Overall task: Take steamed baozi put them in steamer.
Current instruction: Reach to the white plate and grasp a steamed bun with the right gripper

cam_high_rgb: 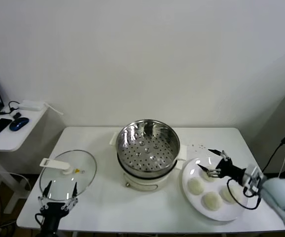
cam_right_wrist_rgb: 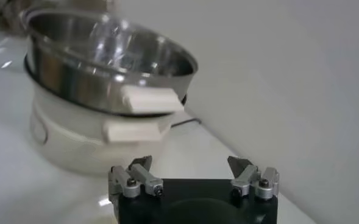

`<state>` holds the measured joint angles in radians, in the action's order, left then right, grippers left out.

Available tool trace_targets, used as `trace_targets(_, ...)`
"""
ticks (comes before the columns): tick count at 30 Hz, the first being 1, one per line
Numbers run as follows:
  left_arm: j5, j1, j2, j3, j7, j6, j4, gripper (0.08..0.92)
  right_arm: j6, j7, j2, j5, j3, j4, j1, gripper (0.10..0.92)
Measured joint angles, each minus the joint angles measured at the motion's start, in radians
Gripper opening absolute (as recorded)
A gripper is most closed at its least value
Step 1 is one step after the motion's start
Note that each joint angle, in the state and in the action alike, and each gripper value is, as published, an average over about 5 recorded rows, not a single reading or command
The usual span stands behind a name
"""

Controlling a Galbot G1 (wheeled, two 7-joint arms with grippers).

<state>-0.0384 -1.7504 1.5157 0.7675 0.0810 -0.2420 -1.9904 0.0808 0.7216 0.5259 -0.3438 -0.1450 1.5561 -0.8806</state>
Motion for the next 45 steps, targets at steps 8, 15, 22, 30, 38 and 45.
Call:
trace_targets(8, 0.01, 0.011, -0.007, -0.001, -0.001, 0.001, 0.008, 0.823, 0.013, 0.223, -0.04, 0.037, 0.488, -0.145, 0.504, 0.823)
trace_targets(15, 0.014, 0.024, -0.01, 0.002, -0.002, 0.008, 0.009, 0.823, 0.027, 0.332, 0.003, 0.044, 0.901, -0.243, 0.876, 0.823)
trace_targets(22, 0.014, 0.031, -0.01, 0.002, -0.002, 0.012, 0.011, 0.823, 0.039, 0.377, 0.052, 0.068, 1.152, -0.309, 1.05, 0.823)
trace_targets(30, 0.015, 0.035, -0.011, 0.009, -0.004, 0.017, 0.011, 0.823, 0.051, 0.387, 0.086, 0.107, 1.243, -0.354, 1.101, 0.823)
trace_targets(38, 0.015, 0.045, -0.007, 0.008, -0.007, 0.021, 0.015, 0.823, 0.057, 0.383, 0.111, 0.147, 1.252, -0.384, 1.076, 0.823)
trace_targets(45, 0.015, 0.052, -0.005, 0.012, -0.01, 0.026, 0.015, 0.823, 0.056, 0.364, 0.137, 0.183, 1.221, -0.402, 1.019, 0.823)
